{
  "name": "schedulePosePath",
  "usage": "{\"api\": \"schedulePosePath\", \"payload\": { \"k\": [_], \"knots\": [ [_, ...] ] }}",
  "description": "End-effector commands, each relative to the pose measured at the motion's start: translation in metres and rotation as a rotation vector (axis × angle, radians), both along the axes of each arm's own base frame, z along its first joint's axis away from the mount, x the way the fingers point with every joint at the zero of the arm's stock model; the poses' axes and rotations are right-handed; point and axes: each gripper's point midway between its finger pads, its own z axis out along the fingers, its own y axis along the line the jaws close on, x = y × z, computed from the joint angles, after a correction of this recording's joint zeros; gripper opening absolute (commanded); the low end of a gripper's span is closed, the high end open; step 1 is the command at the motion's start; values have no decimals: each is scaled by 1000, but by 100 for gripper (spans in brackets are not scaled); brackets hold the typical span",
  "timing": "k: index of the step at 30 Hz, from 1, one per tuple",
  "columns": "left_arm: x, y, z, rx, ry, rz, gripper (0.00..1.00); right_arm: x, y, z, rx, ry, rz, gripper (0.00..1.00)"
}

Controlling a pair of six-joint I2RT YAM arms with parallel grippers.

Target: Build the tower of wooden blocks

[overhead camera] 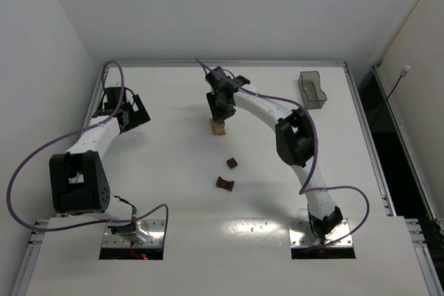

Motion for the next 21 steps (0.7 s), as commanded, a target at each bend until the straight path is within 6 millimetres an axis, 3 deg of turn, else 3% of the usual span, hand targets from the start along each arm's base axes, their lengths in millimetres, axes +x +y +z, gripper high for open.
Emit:
{"api": "schedulePosePath", "payload": {
  "k": [1,5,6,11,14,18,21],
  "knots": [
    [14,4,17,-1,-59,10,95,10,8,6,34,-30,2,0],
    [14,4,17,-1,-59,10,95,10,8,6,34,-30,2,6],
    [14,4,17,-1,-59,10,95,10,8,6,34,-30,2,13],
    [14,4,17,-1,-59,10,95,11,9,2,34,-30,2,26],
    [14,2,17,-8,-60,3,95,11,9,2,34,-30,2,43],
    [14,2,17,-8,-60,3,95,13,10,5,35,-40,10,74],
    [14,2,17,-8,-60,3,95,15,8,11,29,-57,14,85]
  ]
}}
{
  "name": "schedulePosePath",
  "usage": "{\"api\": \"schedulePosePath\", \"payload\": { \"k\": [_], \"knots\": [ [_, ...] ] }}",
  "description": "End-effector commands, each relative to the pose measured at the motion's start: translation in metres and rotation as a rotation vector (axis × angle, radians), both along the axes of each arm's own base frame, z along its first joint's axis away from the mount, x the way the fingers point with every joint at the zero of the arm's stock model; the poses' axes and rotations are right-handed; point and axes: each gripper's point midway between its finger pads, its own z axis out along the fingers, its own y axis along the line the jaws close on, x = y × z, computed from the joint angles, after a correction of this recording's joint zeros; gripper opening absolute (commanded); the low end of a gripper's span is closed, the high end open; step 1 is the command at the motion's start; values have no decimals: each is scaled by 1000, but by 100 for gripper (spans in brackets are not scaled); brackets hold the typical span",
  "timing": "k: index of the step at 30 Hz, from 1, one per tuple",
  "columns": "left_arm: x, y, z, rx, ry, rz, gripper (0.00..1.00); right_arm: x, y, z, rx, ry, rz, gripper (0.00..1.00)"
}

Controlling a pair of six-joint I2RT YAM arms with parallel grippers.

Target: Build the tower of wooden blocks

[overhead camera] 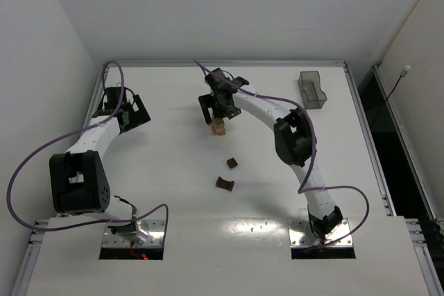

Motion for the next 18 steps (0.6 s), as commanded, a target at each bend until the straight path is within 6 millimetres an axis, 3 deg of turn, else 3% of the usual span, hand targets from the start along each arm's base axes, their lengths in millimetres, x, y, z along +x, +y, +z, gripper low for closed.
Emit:
{"api": "schedulePosePath", "payload": {
  "k": [1,5,8,9,10,11,12,13,16,17,18],
  "knots": [
    [14,4,18,-2,-62,9,95,16,9,22,42,-72,5,86],
    [14,4,18,-2,-62,9,95,15,13,50,48,-129,87,86],
    [14,3,22,-1,-72,9,95,3,10,89,85,-198,194,86],
    [14,3,22,-1,-72,9,95,-5,7,87,93,-203,224,86],
    [12,3,22,-1,-72,9,95,-12,5,99,105,-231,265,86],
    [12,3,22,-1,-72,9,95,-24,3,138,178,-287,314,86],
    [9,3,22,0,-74,9,95,-41,-4,129,177,-263,358,86],
    [9,2,26,0,-85,-4,95,-61,-16,138,177,-279,406,86],
    [5,-1,27,14,-88,-51,95,-92,-31,143,153,-330,536,82],
    [5,-1,26,23,-85,-61,95,-114,-46,113,114,-285,578,80],
    [2,-5,25,8,-84,-75,95,-129,-53,131,136,-353,632,79]
  ]
}}
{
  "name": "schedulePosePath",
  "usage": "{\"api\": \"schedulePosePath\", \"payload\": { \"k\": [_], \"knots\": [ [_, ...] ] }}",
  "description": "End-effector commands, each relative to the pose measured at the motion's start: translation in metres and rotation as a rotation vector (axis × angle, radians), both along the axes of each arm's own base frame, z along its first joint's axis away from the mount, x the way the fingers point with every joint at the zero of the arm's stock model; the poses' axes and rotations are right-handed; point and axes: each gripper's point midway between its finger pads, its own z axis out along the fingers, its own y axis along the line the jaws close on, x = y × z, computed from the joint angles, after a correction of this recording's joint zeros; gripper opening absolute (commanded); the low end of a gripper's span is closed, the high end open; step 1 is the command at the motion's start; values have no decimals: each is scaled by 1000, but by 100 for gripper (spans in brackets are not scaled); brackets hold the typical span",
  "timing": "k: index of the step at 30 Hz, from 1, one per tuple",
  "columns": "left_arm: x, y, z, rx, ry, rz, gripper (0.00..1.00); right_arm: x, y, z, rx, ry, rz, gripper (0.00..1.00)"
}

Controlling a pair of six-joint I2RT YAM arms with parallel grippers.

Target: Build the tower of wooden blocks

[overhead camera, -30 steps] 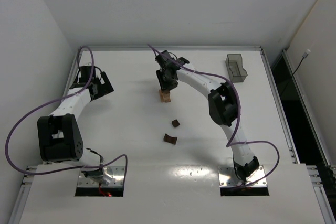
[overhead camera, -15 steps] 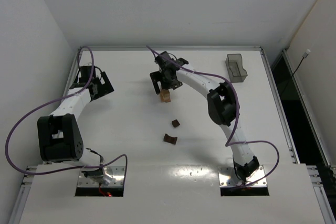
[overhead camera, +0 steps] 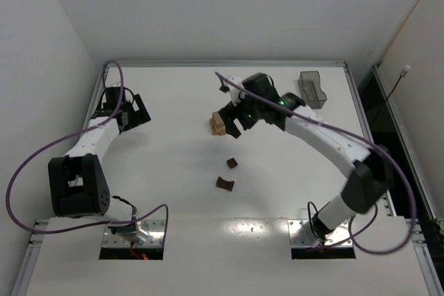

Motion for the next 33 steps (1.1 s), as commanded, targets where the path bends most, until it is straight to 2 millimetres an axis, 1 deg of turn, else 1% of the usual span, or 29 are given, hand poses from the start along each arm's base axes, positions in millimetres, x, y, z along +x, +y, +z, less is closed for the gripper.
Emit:
{"api": "schedulePosePath", "payload": {
  "k": [1,2,3,4,5,6,7,8,10,12,13,14,15,16,18,19,20,21,22,23,24,25,26,28,29,30,31,32,33],
  "knots": [
    [3,-3,19,8,-68,-61,95,-48,-13,-7,-27,-103,266,76],
    [3,-5,19,0,-69,-69,95,-68,-22,-30,-98,-100,362,69],
    [3,-8,19,-6,-69,-93,95,-76,-30,-38,-129,-101,397,65],
    [3,-10,19,-13,-71,-101,95,-91,-35,-42,-141,-105,450,62],
    [3,-11,19,-12,-70,-116,95,-104,-48,-63,-191,-87,525,53],
    [6,-16,23,-23,-81,-153,96,-115,-49,-71,-213,-84,574,49],
    [5,-20,22,-34,-65,-179,96,-125,-59,-83,-238,-64,600,44],
    [5,-23,22,-40,-66,-200,98,-129,-60,-86,-260,-92,661,36],
    [5,-31,22,-62,-61,-255,98,-137,-68,-94,-294,-116,719,35],
    [3,-39,21,-82,-59,-304,98,-135,-71,-79,-312,-261,815,33],
    [3,-41,22,-91,-61,-312,98,-137,-72,-80,-313,-320,859,33],
    [3,-43,22,-97,-63,-330,98,-138,-69,-74,-322,-435,969,32],
    [3,-45,23,-104,-65,-338,98,-140,-69,-69,-326,-510,1019,32],
    [2,-47,21,-111,-67,-344,98,-147,-73,-70,-332,-575,1077,32],
    [2,-49,21,-120,-69,-352,98,-151,-68,-67,-330,-696,1211,32],
    [4,-49,19,-120,-69,-352,98,-151,-66,-68,-323,-708,1238,32],
    [4,-49,19,-120,-69,-352,98,-159,-61,-71,-276,-701,1283,34],
    [4,-49,14,-124,-55,-351,98,-159,-54,-63,-250,-712,1303,38],
    [7,-48,13,-125,-52,-351,98,-161,-44,-61,-201,-696,1326,41],
    [7,-51,14,-133,-55,-359,98,-161,-40,-62,-186,-683,1334,47],
    [7,-51,16,-134,-52,-359,98,-159,-37,-62,-177,-674,1340,47],
    [9,-50,11,-138,-38,-358,98,-160,-33,-63,-173,-666,1354,49],
    [7,-52,10,-149,-30,-365,98,-162,-26,-60,-134,-662,1368,50],
    [10,-52,4,-155,-14,-363,98,-161,-18,-60,-115,-645,1417,50],
    [13,-52,8,-152,-22,-364,98,-161,-12,-54,-89,-657,1441,50],
    [13,-52,3,-156,-9,-363,98,-163,-12,-57,-82,-635,1464,52],
    [13,-52,3,-156,-9,-363,98,-165,-8,-63,-65,-629,1512,50],
    [13,-52,0,-159,-1,-362,98,-163,-3,-58,-54,-642,1537,48],
    [13,-52,0,-159,-1,-362,98,-168,-6,-62,-46,-606,1571,46]
  ]
}}
